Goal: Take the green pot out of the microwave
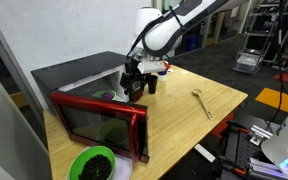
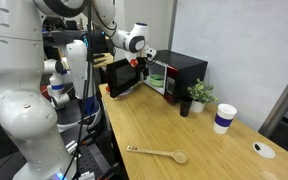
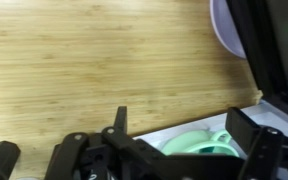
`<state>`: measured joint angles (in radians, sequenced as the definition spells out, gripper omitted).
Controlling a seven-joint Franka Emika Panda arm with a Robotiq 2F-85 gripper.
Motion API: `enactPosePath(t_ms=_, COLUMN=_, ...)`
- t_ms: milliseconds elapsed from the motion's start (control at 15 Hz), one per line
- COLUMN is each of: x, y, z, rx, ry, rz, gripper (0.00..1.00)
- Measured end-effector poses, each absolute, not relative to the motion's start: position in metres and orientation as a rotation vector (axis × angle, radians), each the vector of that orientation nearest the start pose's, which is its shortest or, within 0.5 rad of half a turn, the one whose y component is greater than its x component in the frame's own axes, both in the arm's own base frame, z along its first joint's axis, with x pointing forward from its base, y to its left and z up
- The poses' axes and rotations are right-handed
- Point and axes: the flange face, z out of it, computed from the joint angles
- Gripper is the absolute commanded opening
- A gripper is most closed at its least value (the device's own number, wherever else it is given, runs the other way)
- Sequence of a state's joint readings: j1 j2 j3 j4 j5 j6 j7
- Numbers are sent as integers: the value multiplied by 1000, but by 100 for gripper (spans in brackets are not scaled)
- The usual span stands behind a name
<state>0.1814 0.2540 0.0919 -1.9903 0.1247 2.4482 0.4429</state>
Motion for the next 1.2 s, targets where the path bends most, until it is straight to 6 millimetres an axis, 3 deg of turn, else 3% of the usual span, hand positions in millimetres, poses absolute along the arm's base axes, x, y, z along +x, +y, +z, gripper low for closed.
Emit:
enactPosePath(t_ms=267, x=601, y=145, z=328, rx=-2984, ry=521, rz=-246, gripper=100)
enactPosePath(t_ms=733, x=605, y=158, z=283, rx=-2933, ry=748, rz=-292, gripper=100)
enactPosePath(t_ms=933, x=609, y=163, z=272, rx=-2892, ry=836, rz=-320, gripper=100)
enactPosePath(t_ms=1200, x=618, y=169, z=273, rx=-2851, ry=897, rz=-353, gripper=100)
